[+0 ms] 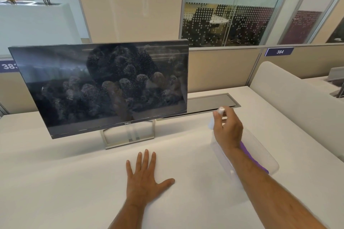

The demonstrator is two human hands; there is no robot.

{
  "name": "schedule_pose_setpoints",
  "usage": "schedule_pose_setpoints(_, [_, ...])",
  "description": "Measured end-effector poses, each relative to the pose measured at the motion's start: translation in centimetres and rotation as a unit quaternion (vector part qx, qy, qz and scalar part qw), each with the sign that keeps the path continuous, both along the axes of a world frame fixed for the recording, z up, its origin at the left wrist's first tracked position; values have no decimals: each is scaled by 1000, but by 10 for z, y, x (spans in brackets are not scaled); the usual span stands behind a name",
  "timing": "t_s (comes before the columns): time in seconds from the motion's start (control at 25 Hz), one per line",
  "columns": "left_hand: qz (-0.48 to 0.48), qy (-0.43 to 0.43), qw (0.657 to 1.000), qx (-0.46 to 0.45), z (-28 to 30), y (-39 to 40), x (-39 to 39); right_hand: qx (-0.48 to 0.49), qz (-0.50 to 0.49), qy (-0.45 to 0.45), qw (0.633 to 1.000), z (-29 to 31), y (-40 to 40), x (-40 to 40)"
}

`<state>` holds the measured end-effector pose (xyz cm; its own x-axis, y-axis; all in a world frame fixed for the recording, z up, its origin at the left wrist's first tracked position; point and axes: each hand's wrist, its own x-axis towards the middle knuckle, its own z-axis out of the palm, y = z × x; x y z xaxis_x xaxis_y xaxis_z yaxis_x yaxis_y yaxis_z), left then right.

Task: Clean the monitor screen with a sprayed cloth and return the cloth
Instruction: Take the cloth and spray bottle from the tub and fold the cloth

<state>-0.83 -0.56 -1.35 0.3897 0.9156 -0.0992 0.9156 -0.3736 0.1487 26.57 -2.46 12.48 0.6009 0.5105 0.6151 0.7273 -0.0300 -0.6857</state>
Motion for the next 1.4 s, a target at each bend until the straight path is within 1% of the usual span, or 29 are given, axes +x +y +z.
schedule_pose_setpoints(0.08, [-1, 1, 1000, 0, 0, 0, 0, -18, 36, -4, 999, -8, 3, -15])
schedule_pose_setpoints(0.24, [0, 0, 1000, -1, -1, 0, 1, -105, 74, 4, 992, -41, 1, -39])
schedule_pose_setpoints(0.44, [2, -2, 1000, 1, -1, 1, 1, -163, 84, 35, 982, -68, -7, -52])
schedule_pose_setpoints(0.72, [2, -4, 1000, 6, -1, 1, 1, -193, 74, 53, 977, -69, -5, -48])
schedule_pose_setpoints(0.88, [3, -3, 1000, 8, -2, 1, 1, -199, 86, 58, 974, -68, -5, -48])
schedule_pose_setpoints(0.96, [4, -5, 1000, 6, -2, 1, 1, -179, 81, 61, 979, -63, -7, -46])
schedule_pose_setpoints(1.12, [4, -8, 1000, 5, -1, 1, 0, -99, 6, 52, 994, -42, -7, -21])
schedule_pose_setpoints(1.2, [4, -9, 1000, 5, 0, 0, 0, -100, -31, 43, 994, -34, -9, 1])
schedule_pose_setpoints(1.24, [4, -10, 1000, 5, 0, 0, 0, -121, -46, 37, 991, -33, -11, 13])
schedule_pose_setpoints(1.28, [4, -10, 1000, 4, -1, 0, 0, -162, -59, 29, 985, -33, -13, 25])
schedule_pose_setpoints(1.32, [5, -9, 1000, 3, -1, 0, 0, -224, -69, 13, 972, -36, -17, 36])
schedule_pose_setpoints(1.36, [5, -6, 1000, 4, -1, 0, 1, -301, -75, -12, 951, -40, -21, 46])
schedule_pose_setpoints(1.4, [5, -3, 1000, 4, -1, 0, 1, -381, -73, -40, 921, -44, -25, 54])
